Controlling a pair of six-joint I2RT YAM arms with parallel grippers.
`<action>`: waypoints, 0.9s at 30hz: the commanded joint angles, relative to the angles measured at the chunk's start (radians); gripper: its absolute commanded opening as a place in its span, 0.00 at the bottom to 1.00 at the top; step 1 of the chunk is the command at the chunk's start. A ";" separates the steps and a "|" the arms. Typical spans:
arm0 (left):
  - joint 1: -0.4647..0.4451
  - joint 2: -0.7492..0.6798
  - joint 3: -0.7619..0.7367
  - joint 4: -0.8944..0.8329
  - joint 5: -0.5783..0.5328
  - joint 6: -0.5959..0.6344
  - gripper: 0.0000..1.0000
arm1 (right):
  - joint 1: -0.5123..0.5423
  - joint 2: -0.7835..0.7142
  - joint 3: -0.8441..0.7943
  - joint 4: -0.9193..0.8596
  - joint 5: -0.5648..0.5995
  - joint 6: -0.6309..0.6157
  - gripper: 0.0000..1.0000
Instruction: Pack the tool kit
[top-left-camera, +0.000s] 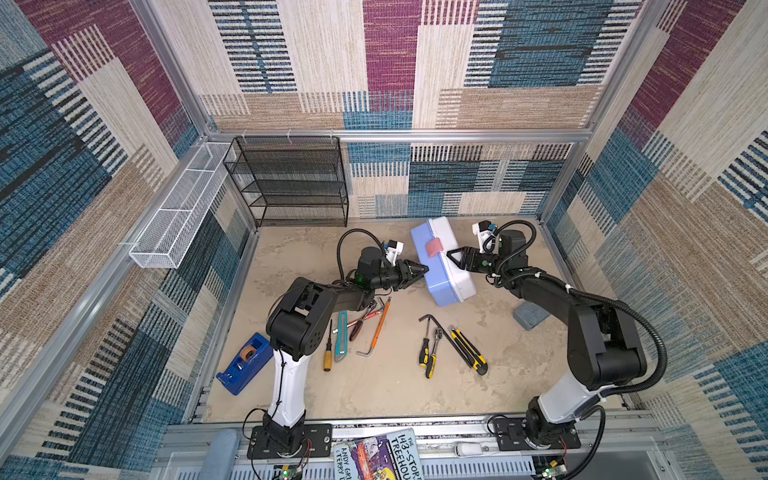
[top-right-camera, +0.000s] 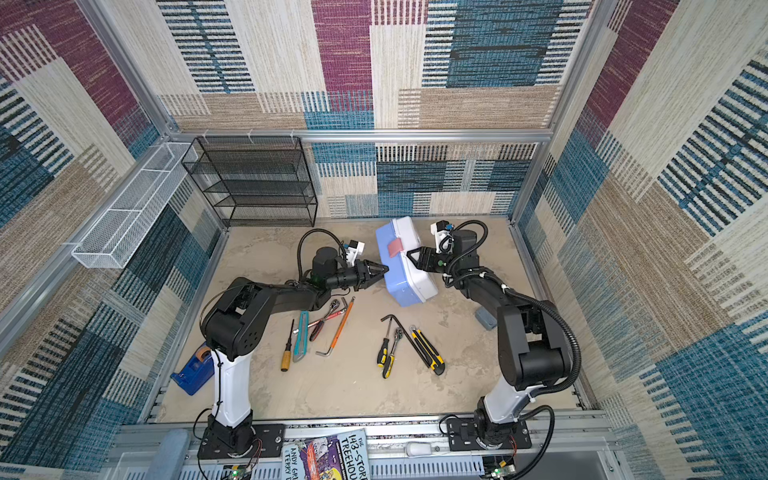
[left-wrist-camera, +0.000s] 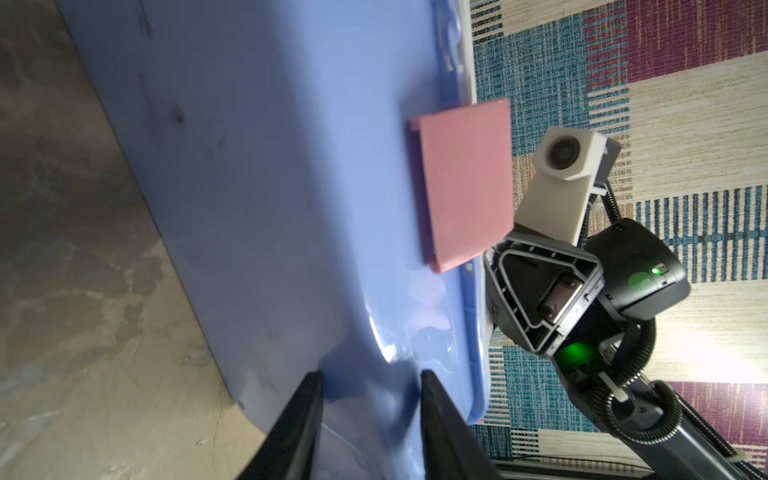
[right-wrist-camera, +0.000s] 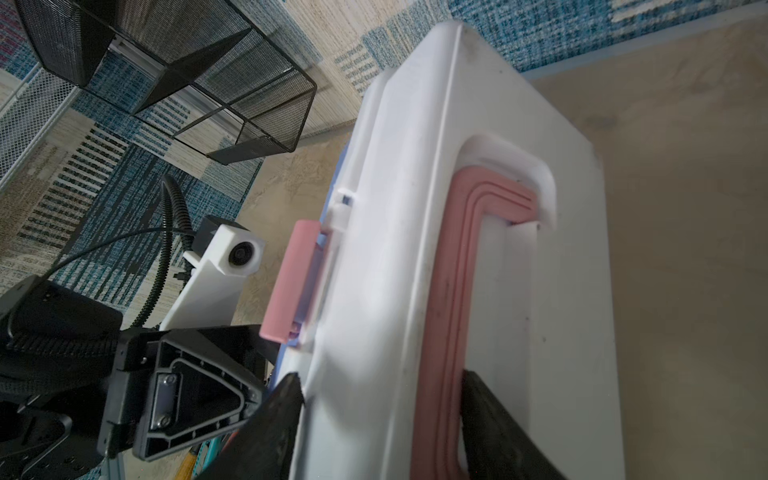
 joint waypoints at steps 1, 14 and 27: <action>-0.001 0.031 -0.018 -0.115 -0.033 0.031 0.41 | 0.041 -0.008 0.029 -0.023 -0.067 -0.003 0.62; 0.078 -0.025 -0.167 -0.066 -0.036 0.029 0.41 | 0.078 -0.050 -0.014 -0.054 0.043 -0.029 0.62; 0.064 -0.208 -0.184 -0.353 -0.114 0.213 0.50 | 0.079 -0.015 0.147 -0.242 0.348 -0.303 0.88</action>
